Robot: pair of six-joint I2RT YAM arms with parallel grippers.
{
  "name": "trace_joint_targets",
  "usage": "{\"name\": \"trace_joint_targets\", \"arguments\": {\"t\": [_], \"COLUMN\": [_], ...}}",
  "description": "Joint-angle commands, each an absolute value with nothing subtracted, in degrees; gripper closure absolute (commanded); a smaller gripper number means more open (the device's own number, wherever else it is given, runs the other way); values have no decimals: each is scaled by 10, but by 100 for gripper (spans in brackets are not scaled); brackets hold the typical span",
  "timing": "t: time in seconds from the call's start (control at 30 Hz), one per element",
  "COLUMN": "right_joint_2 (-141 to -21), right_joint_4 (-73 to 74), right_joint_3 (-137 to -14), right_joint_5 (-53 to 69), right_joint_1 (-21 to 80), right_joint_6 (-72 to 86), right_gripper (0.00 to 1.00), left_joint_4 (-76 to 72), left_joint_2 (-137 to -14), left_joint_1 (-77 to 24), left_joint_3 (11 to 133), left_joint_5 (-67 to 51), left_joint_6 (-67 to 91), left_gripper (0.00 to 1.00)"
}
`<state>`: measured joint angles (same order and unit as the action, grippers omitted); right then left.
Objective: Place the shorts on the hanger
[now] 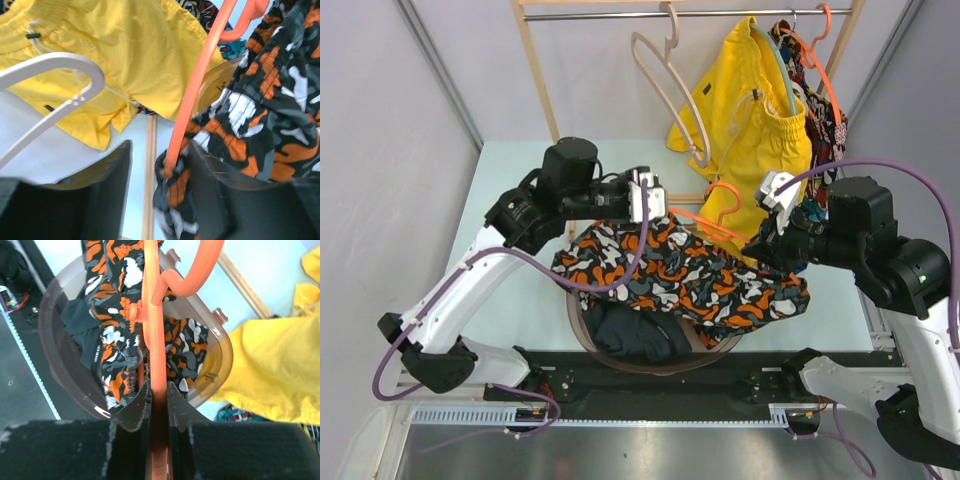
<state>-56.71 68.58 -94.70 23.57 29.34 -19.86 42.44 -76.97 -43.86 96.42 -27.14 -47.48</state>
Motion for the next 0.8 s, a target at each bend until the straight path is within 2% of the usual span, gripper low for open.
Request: {"name": "trace_joint_targets", "arguments": {"t": [0.0,0.03,0.1,0.13,0.17,0.37,0.5,0.63,0.77], "right_joint_2": [-559,-558,-552,-549,-546,-559,-619,-684,-761], "right_joint_4": [692,700,725,730,736,744,754,772,797], "right_joint_3": [-986,-988,-987,-984,-981,-975,-1028,-1095,-1213], "right_joint_5": [163,153,131,121,111,62,82,159,244], "right_joint_1": [291,291,290,290,290,265,196,87,12], "right_joint_6": [-176,-171,-164,-160,-156,-143,-148,-161,-176], "right_gripper": [100,100,100,100,100,100,100,100,100], "left_joint_4": [386,378,364,360,359,355,353,354,340], "left_joint_2": [-764,-755,-747,-743,-742,-734,-726,-713,-693], "left_joint_1": [-420,-418,-418,-418,-418,-418,-418,-418,-410], "left_joint_3": [999,999,999,998,998,990,979,957,920], "left_joint_5": [-280,-285,-289,-289,-287,-296,-294,-294,-301], "left_joint_6": [-439,-422,-412,-409,-403,-389,-383,-379,-348], "left_gripper": [35,20,12,4,2,0,0,0,0]}}
